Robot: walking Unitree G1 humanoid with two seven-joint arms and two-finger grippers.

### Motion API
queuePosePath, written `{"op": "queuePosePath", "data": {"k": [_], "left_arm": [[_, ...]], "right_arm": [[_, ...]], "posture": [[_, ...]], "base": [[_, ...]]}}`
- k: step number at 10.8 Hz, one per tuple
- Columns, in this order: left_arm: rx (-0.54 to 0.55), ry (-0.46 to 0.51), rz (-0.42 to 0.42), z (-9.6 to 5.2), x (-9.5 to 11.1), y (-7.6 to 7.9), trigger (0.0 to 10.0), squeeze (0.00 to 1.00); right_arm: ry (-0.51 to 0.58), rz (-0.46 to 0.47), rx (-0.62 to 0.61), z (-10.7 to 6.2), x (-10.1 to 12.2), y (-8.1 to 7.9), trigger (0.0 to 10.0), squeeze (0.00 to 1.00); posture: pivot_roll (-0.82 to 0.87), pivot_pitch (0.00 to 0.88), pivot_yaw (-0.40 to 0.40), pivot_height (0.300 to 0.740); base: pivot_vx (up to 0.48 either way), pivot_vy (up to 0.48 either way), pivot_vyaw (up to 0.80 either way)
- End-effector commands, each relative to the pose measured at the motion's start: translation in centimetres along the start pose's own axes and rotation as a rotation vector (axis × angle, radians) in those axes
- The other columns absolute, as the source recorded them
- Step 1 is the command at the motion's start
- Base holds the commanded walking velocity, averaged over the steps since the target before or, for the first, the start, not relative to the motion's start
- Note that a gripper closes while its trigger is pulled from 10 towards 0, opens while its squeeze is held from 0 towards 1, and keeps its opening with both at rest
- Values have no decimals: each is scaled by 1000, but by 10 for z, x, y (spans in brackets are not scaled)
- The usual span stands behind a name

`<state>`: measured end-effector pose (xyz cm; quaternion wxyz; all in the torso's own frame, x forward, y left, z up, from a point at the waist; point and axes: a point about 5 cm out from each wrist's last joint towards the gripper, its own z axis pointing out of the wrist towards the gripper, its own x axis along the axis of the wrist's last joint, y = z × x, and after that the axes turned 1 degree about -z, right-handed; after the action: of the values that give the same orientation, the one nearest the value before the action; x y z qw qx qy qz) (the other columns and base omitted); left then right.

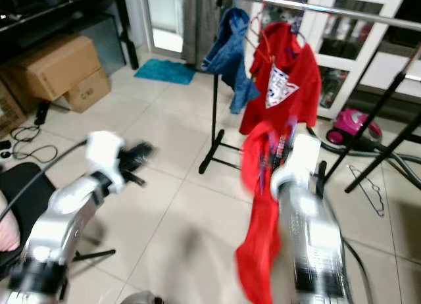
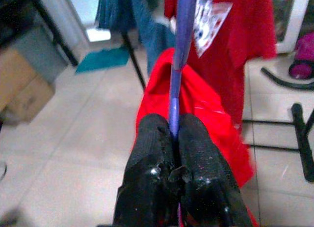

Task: Hang hanger

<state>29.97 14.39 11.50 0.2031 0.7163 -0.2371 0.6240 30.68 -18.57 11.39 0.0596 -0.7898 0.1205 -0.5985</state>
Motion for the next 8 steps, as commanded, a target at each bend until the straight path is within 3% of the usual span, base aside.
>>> {"op": "queuePosePath", "data": {"k": [1, 2, 3, 4, 5, 6, 7, 8], "left_arm": [[-76, -24, 0, 4, -1, 5, 10000, 0], [-204, -63, 27, 8, -3, 12, 10000, 373], [-215, -59, 13, 11, 3, 11, 10000, 1000], [-189, -21, -7, 12, 11, 8, 10000, 1000], [-75, 25, -25, 9, 13, 2, 10000, 63], [46, 58, 4, 1, 13, -5, 10000, 0], [161, 51, 13, -17, 10, -12, 10000, 0], [196, 64, 19, -25, 10, -15, 10000, 0]], "right_arm": [[30, 16, -18, 4, 8, -3, 0, 0], [56, 77, 6, 15, 22, -16, 0, 0], [83, 53, 85, 20, 33, -31, 0, 0], [103, 3, 117, 21, 40, -35, 0, 0], [110, -112, 114, 16, 35, -28, 0, 0], [67, -134, 74, 7, 17, -16, 10000, 0], [17, -184, 16, -9, -10, -1, 10000, 0], [1, -243, 11, -16, -21, 1, 10000, 0]], "posture": [[6, 0, 7, 740], [13, 0, -5, 740], [7, 0, 5, 740], [2, 0, 14, 740], [12, 0, 2, 740], [33, 0, -8, 740], [53, 0, -18, 740], [56, 0, -14, 740]], "base": [[0, 0, 0], [0, 0, 0], [0, 0, 0], [0, 0, 0], [0, 0, 0], [0, 0, 0], [0, 0, 0], [0, 0, 0]]}}
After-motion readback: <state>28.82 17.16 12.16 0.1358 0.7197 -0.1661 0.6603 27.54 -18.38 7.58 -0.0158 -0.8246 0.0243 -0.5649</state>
